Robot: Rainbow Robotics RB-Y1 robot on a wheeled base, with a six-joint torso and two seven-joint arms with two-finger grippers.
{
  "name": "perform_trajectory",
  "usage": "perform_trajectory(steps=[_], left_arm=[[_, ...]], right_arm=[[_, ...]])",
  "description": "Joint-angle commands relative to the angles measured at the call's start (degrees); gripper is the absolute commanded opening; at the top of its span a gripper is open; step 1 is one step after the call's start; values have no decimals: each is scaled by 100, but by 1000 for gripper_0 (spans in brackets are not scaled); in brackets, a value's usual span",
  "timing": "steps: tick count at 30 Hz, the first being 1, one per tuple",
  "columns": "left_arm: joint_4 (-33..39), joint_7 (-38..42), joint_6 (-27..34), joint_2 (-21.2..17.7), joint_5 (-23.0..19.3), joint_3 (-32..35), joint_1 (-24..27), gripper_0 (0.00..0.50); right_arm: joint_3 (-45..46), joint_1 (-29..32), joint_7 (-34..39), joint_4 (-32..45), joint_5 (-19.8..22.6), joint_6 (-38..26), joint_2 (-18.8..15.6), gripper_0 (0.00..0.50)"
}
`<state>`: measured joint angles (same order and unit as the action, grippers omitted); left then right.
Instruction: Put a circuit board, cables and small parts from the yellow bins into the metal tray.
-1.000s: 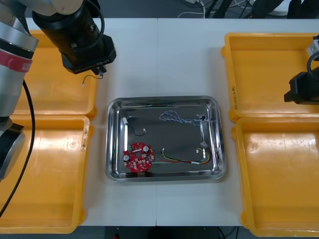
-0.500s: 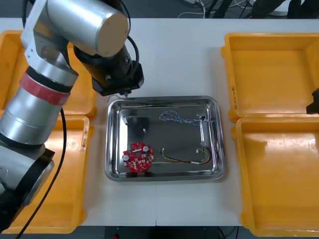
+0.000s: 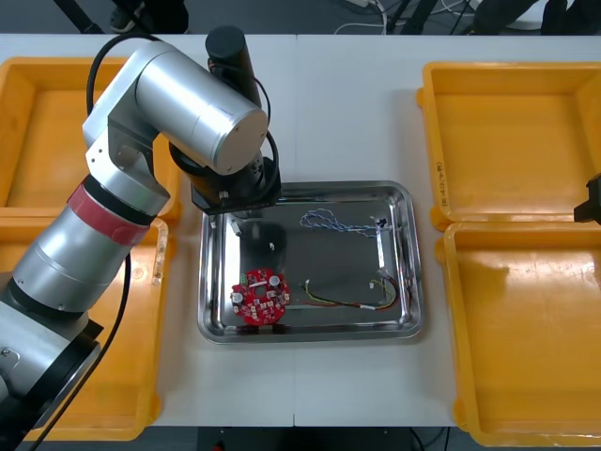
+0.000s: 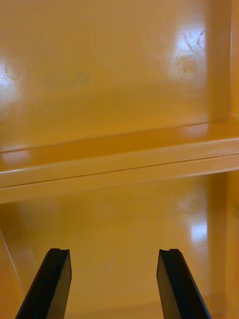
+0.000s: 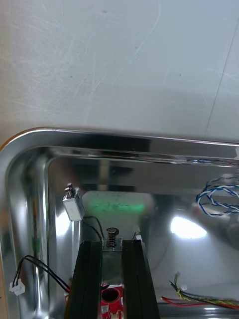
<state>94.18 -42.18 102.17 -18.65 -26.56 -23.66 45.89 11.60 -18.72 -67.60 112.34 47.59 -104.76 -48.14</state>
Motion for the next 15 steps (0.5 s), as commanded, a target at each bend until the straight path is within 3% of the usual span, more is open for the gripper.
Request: perform_trajectory(steps=[1,15], left_arm=[[197,-343,-294,143,63,-42,-247,0],[188,-282,-839,292,274,-323,-678,0]], right_arm=[[202,237,28,69,13,184,-116,500],[202,791,1,464,31,413,-125,500]])
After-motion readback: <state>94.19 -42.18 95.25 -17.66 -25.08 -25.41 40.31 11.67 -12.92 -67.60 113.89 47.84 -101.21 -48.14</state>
